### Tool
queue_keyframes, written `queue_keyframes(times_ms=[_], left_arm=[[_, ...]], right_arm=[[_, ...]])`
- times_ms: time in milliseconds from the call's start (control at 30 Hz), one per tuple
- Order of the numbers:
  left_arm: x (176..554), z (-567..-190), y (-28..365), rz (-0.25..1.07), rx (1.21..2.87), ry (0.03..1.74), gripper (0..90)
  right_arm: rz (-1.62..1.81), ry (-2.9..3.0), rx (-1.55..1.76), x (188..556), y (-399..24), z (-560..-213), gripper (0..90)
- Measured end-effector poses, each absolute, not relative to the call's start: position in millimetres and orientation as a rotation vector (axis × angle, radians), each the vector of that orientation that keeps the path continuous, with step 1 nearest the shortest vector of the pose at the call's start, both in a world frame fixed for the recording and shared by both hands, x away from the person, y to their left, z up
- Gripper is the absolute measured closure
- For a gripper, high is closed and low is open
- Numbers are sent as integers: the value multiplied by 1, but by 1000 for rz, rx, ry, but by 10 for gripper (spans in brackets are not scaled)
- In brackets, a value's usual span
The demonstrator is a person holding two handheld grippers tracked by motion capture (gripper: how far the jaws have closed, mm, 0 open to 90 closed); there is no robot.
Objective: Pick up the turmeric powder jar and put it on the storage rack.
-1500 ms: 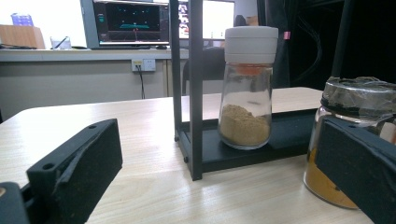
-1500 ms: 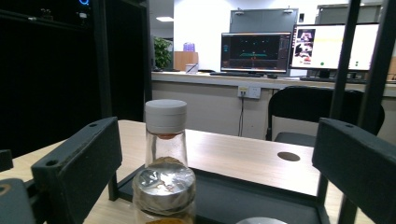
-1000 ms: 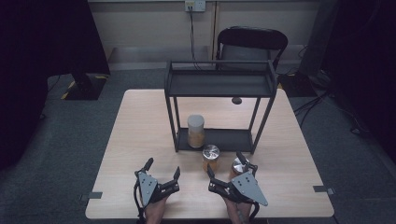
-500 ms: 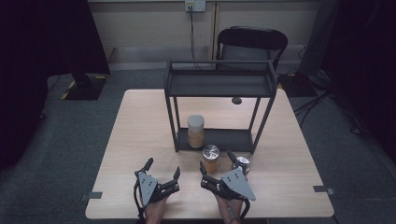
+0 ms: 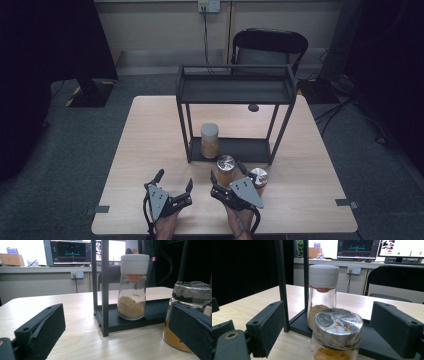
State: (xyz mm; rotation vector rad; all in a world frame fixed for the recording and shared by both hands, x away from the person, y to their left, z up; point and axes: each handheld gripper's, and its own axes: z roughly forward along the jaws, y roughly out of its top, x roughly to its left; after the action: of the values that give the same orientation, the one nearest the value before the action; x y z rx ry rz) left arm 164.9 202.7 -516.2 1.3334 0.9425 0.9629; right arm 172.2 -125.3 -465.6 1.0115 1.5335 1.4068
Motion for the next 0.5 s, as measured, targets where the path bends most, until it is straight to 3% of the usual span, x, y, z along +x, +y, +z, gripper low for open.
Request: queue_keyframes(times_ms=[500], left_arm=[[165, -516, 203, 964, 1333, 943, 4]], right_arm=[[1348, 1521, 1067, 182, -111, -471, 179]])
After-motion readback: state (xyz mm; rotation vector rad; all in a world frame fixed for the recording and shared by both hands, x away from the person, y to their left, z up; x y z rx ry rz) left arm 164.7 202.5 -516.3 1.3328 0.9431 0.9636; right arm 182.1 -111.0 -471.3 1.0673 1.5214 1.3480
